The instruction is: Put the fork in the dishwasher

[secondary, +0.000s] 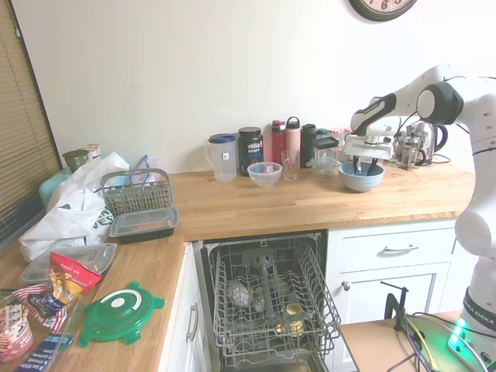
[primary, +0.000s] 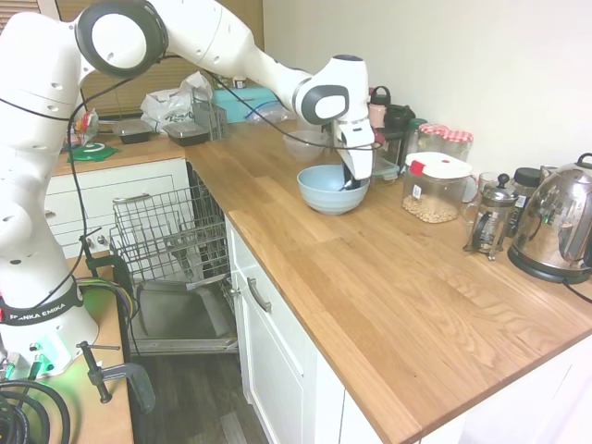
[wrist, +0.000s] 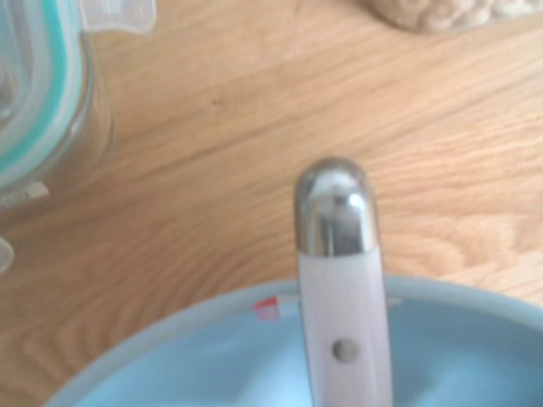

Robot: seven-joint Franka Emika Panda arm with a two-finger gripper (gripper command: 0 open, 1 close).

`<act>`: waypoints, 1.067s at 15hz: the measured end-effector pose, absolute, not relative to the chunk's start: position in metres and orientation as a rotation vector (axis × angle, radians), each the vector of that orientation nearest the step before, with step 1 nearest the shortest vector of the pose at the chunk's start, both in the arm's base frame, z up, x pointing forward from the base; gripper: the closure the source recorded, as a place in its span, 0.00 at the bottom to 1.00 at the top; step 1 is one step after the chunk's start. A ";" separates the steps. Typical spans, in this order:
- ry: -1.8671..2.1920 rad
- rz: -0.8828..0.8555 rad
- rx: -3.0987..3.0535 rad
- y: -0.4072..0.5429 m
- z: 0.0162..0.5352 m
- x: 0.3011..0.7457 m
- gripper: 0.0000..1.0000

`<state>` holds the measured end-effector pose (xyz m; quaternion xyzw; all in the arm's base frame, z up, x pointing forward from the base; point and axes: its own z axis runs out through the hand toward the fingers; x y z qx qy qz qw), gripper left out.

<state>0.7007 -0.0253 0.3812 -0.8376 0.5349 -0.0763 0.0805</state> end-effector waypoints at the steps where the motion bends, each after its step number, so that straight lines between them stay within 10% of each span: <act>1: 1.598 -0.231 -2.504 -0.025 0.382 0.701 1.00; 16: 1.566 -0.416 -2.437 -0.050 0.456 0.652 1.00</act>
